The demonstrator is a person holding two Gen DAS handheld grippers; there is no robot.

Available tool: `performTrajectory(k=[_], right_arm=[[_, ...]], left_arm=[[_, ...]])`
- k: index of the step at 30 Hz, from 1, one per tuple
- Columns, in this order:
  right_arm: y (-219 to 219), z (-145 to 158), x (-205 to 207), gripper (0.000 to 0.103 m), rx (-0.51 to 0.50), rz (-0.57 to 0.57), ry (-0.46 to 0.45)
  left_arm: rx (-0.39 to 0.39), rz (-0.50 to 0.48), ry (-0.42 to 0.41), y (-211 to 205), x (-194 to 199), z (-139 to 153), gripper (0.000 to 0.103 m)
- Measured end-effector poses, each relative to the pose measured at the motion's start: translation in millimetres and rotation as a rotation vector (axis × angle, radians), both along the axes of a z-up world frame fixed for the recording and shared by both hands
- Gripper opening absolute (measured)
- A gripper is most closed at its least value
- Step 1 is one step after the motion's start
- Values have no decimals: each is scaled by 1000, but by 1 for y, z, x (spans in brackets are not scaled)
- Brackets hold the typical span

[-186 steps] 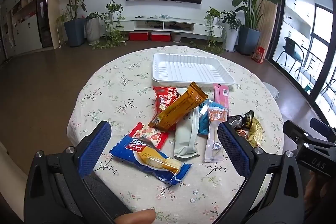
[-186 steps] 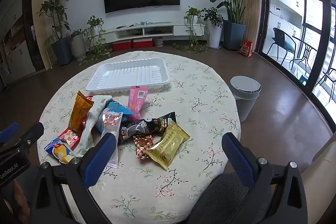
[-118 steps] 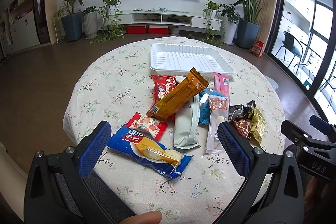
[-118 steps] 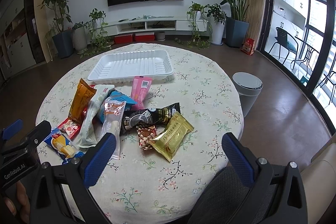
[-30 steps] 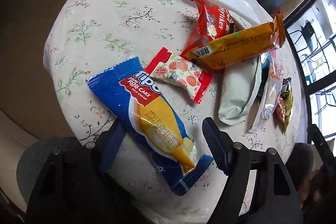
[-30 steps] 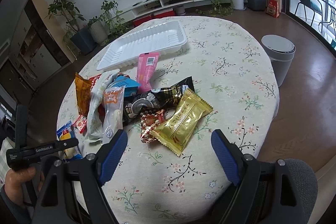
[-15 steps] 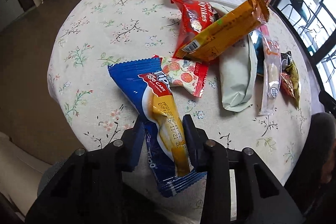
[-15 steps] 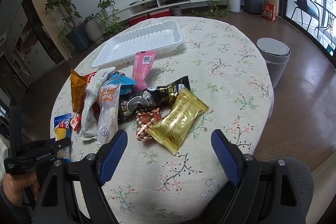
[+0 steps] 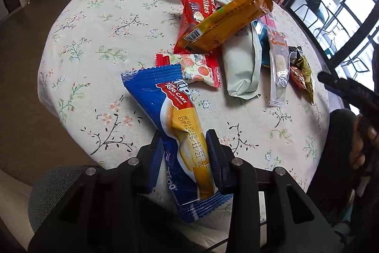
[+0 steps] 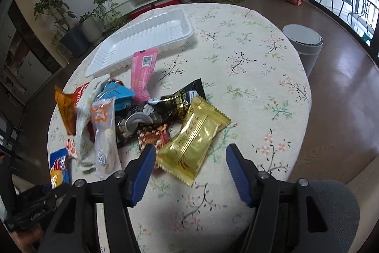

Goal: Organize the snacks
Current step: 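Grasp the blue Tipo packet with left tool while right tool grasps gold foil packet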

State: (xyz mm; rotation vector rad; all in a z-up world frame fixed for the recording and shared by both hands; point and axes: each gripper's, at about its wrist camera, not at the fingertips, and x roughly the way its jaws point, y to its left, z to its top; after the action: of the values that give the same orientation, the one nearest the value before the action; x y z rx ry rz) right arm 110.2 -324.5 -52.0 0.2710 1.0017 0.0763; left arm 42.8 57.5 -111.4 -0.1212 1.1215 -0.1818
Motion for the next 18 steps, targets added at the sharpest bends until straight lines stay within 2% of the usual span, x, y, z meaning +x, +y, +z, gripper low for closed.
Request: performTrajectory(k=[7, 10, 12, 14, 18], right_arm=[[-2, -25, 31, 65, 16, -52, 124], [6, -27, 30, 65, -46, -35, 108], [8, -26, 28, 56, -67, -32, 101], [7, -26, 26, 40, -77, -24, 97], [0, -26, 21, 35, -69, -19, 89]], left_arm=[[8, -28, -17, 0, -2, -3, 34], [26, -45, -20, -2, -1, -4, 35], [37, -48, -27, -3, 0, -4, 35], [31, -44, -32, -1, -1, -4, 35], [18, -43, -35, 1, -1, -4, 34]])
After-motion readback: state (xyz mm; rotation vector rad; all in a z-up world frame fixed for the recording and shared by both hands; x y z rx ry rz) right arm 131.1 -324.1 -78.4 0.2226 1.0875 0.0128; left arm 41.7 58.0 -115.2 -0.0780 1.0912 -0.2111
